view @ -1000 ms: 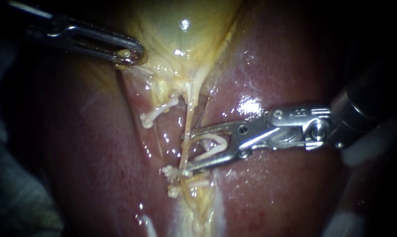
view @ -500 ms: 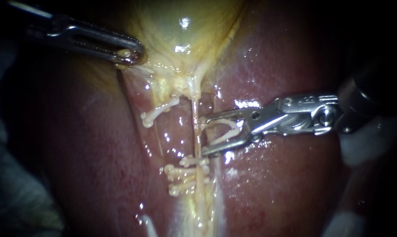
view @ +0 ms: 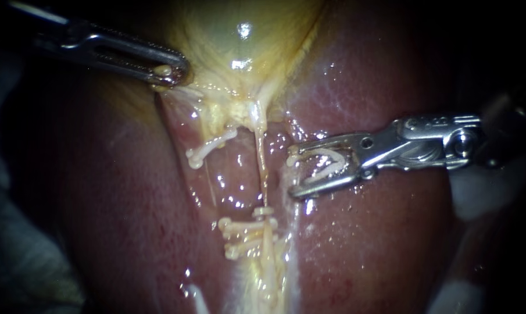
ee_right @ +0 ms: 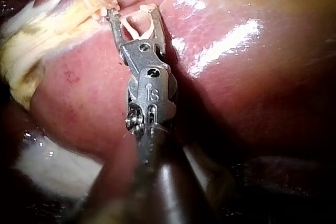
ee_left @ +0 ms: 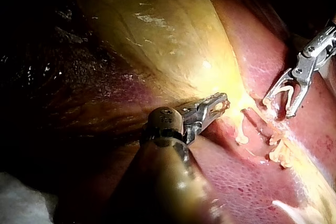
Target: Clipping second clip right tube
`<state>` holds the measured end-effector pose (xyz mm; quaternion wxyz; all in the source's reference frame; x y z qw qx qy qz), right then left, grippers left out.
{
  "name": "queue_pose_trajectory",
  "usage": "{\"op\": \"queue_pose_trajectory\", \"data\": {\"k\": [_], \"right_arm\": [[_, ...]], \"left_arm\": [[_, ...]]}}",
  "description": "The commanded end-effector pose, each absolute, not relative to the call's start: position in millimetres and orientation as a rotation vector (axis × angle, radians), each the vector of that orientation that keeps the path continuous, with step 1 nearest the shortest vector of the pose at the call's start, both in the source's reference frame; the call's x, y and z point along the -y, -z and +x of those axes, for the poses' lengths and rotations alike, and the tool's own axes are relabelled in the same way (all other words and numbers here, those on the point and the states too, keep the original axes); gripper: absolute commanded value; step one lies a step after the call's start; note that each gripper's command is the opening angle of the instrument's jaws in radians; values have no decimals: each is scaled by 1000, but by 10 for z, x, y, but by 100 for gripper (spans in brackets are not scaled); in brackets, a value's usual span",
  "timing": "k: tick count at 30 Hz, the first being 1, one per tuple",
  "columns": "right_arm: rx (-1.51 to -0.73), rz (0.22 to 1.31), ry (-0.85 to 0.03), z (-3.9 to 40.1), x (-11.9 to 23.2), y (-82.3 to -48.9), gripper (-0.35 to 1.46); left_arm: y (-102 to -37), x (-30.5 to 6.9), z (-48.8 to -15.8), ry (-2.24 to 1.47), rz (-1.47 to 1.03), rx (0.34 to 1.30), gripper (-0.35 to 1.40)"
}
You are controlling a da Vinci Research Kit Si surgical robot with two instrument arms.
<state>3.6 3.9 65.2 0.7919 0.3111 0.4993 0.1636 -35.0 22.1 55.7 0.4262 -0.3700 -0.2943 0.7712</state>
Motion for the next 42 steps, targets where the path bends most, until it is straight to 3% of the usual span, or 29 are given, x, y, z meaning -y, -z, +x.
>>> {"op": "queue_pose_trajectory", "data": {"k": [1, 12, 23, 33, 42], "right_arm": [[-1074, 670, -353, 36, -41, -650, 46], [-1024, 781, -537, 50, -36, -623, 50], [-955, 877, -717, 64, -30, -627, 50], [-898, 916, -762, 71, -18, -639, 50], [-928, 994, -781, 95, 1, -660, 50]], "left_arm": [[-557, -221, -349, -1928, -925, 735, -35], [-557, -221, -349, -1928, -925, 735, -35], [-556, -221, -349, -1927, -924, 735, -35], [-556, -220, -348, -1927, -924, 735, -35], [-556, -220, -348, -1927, -924, 735, -35]]}}
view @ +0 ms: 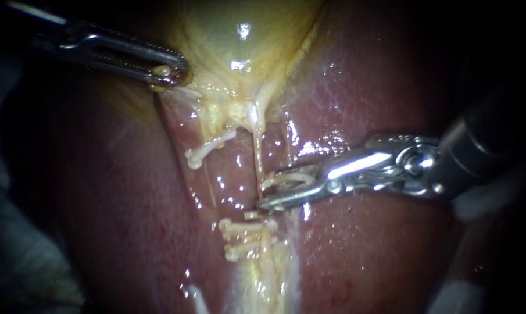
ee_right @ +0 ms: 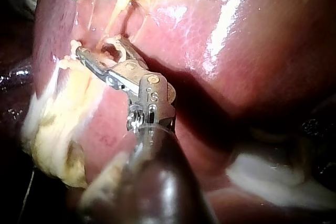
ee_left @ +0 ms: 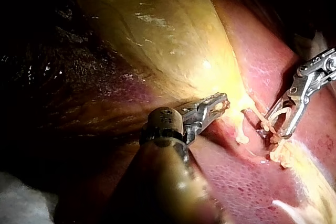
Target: Clipping second clip right tube
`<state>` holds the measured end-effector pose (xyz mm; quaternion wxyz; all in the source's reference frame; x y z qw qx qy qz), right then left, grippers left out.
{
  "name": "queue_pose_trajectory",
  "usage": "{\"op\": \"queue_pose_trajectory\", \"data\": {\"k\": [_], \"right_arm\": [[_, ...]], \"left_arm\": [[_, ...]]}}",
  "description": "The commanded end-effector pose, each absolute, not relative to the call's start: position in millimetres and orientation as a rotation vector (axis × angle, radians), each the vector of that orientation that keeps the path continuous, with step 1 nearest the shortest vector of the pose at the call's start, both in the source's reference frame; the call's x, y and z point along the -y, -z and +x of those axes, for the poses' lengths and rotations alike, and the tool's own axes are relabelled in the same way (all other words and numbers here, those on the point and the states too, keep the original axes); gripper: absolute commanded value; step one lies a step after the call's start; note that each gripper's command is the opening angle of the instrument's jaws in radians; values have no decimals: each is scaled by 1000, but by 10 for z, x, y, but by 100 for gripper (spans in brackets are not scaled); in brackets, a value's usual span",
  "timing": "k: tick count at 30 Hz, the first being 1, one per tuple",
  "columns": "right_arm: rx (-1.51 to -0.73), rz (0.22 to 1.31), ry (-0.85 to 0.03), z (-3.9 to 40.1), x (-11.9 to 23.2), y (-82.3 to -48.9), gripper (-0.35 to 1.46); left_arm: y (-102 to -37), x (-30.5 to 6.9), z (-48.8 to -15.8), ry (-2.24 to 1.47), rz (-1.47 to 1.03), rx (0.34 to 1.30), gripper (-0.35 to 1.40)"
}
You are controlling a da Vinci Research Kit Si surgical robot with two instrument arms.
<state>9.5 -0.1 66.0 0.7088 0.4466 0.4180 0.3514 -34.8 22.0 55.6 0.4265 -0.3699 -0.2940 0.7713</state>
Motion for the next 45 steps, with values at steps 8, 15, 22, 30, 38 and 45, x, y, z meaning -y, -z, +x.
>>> {"op": "queue_pose_trajectory", "data": {"k": [8, 15, 22, 30, 38, 45], "right_arm": [[-1006, 1094, -833, 107, 7, -667, 50], [-1060, 1192, -845, 105, 3, -653, 50], [-1076, 1295, -816, 104, 4, -636, 48], [-1079, 1343, -781, 104, 6, -631, 39], [-1091, 1330, -802, 103, 2, -632, 10], [-1091, 1331, -801, 100, 1, -633, -35]], "left_arm": [[-556, -221, -349, -1927, -924, 734, -35], [-556, -221, -349, -1927, -924, 735, -35], [-556, -221, -348, -1927, -924, 735, -35], [-556, -220, -348, -1927, -924, 735, -35], [-556, -221, -349, -1927, -924, 734, -35], [-556, -221, -349, -1927, -924, 735, -35]]}}
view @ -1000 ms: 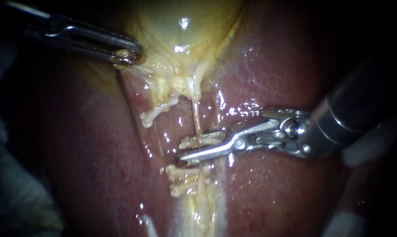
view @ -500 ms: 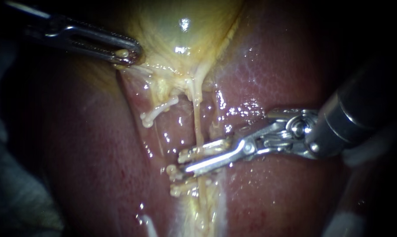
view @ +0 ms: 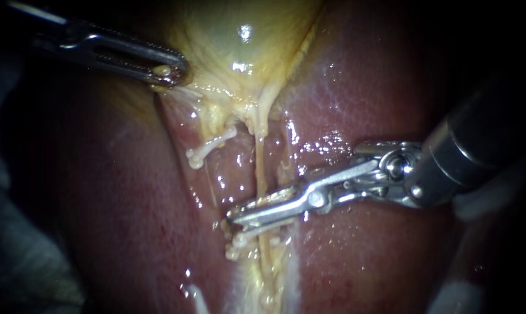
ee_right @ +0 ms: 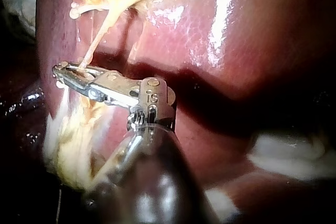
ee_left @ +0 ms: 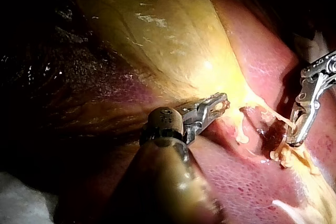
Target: Clipping second clip right tube
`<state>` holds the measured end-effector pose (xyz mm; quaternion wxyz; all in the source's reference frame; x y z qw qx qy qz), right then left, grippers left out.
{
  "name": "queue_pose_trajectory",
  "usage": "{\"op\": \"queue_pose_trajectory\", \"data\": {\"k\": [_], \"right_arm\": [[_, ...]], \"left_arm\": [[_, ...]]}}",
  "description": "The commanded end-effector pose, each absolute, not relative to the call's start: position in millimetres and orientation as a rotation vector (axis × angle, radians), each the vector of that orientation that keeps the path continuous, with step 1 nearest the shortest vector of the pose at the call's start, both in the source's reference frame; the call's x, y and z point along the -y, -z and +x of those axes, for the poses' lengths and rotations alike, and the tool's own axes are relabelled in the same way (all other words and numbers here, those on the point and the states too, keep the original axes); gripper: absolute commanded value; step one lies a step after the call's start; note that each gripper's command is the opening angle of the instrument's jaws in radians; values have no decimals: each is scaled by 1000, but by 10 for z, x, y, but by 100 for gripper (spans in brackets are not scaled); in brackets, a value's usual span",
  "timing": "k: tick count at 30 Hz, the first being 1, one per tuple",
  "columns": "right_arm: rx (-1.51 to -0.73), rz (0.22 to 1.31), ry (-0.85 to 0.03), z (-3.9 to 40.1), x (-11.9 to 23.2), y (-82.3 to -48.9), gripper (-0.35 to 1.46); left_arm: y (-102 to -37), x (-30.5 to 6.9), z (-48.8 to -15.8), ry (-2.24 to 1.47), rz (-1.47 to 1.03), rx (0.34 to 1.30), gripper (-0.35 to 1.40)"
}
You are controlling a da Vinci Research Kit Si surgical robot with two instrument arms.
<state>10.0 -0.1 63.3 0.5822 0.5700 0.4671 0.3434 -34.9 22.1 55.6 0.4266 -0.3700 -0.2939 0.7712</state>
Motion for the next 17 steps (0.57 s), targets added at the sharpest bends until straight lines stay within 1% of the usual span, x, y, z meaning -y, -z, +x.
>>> {"op": "queue_pose_trajectory", "data": {"k": [1, 17], "right_arm": [[-1091, 1331, -800, 99, 2, -633, -35], [-1093, 1332, -797, 96, 4, -636, -35]], "left_arm": [[-556, -221, -349, -1927, -924, 735, -35], [-557, -221, -349, -1928, -924, 735, -35]]}}
